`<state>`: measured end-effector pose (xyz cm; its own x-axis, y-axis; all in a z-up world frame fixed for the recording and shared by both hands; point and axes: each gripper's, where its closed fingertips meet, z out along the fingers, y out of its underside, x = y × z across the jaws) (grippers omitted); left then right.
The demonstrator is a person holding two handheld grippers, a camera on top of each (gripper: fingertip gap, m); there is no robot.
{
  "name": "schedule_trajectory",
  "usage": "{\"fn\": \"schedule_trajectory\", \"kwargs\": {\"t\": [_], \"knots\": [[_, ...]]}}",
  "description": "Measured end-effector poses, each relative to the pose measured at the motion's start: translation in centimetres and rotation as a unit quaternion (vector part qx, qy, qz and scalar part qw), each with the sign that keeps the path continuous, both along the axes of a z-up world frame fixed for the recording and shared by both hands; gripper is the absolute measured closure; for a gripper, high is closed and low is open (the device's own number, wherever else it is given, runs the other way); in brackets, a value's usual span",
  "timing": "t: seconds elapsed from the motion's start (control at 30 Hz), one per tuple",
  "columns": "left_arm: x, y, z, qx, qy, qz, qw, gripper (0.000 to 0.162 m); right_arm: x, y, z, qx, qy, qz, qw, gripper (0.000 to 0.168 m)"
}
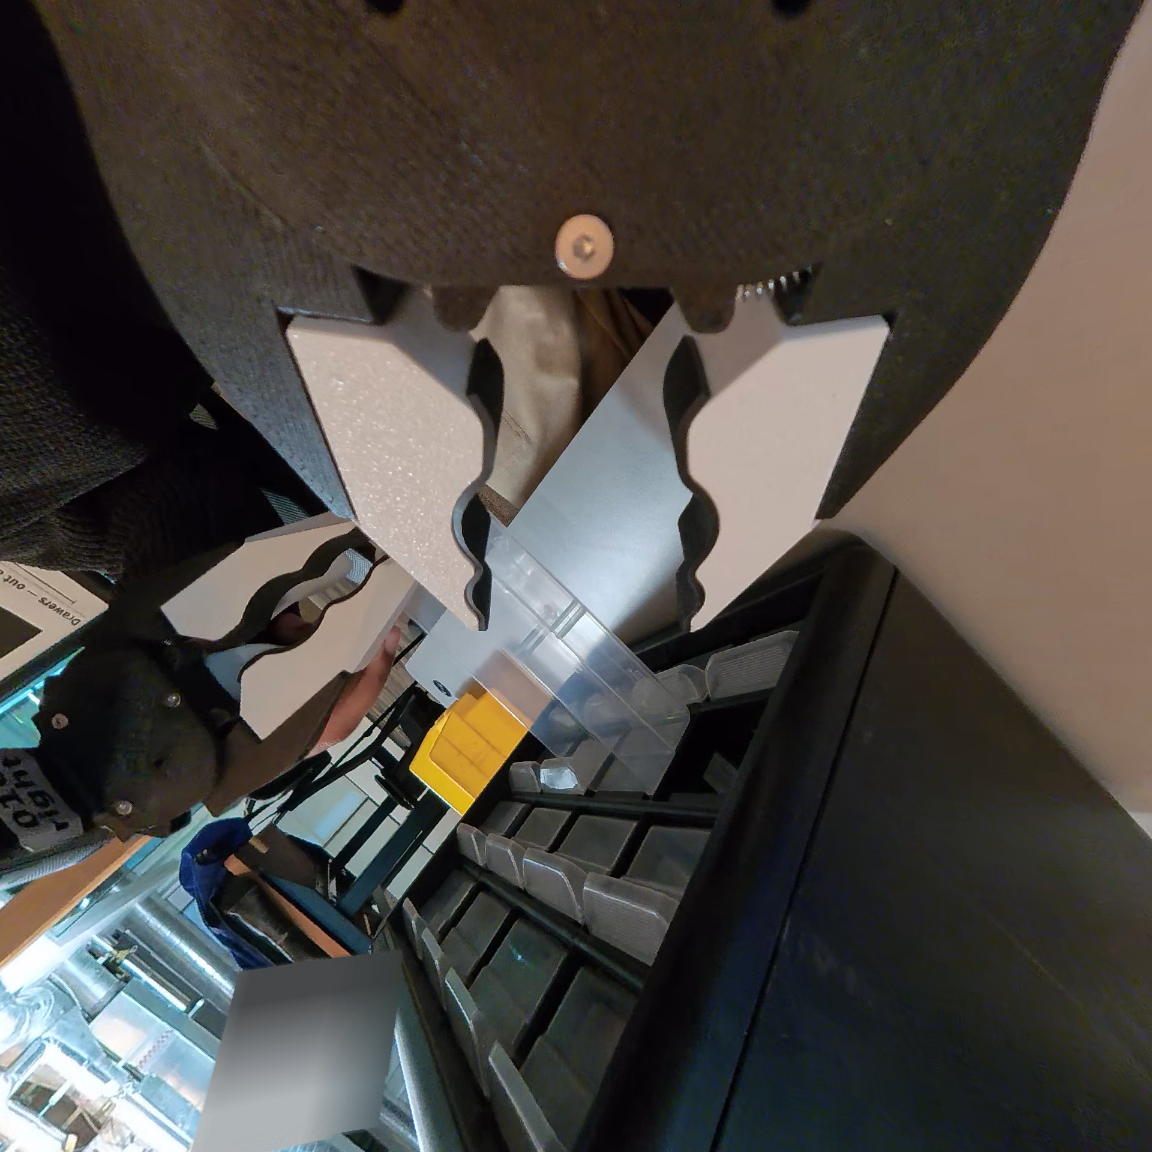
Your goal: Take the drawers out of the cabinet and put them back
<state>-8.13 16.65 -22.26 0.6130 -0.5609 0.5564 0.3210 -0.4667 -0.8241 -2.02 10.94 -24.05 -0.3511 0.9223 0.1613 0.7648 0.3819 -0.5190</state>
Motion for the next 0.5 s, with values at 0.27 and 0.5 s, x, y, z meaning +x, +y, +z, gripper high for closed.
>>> {"fn": "schedule_trajectory", "kwargs": {"t": [0.27, 0.5], "knots": [[0.0, 0.0, 0.0, -0.001, 0.0, 0.0, 1.0, 0.103, -0.1, 0.0, -0.4, 0.026, -0.005, -0.002, 1.0, 0.155], [-0.1, -0.1, 0.1, 0.0, -0.001, 0.0, 1.0, 0.103, -0.3, 0.2, -1.6, 0.055, -0.018, 0.0, 0.998, 0.155]]}}
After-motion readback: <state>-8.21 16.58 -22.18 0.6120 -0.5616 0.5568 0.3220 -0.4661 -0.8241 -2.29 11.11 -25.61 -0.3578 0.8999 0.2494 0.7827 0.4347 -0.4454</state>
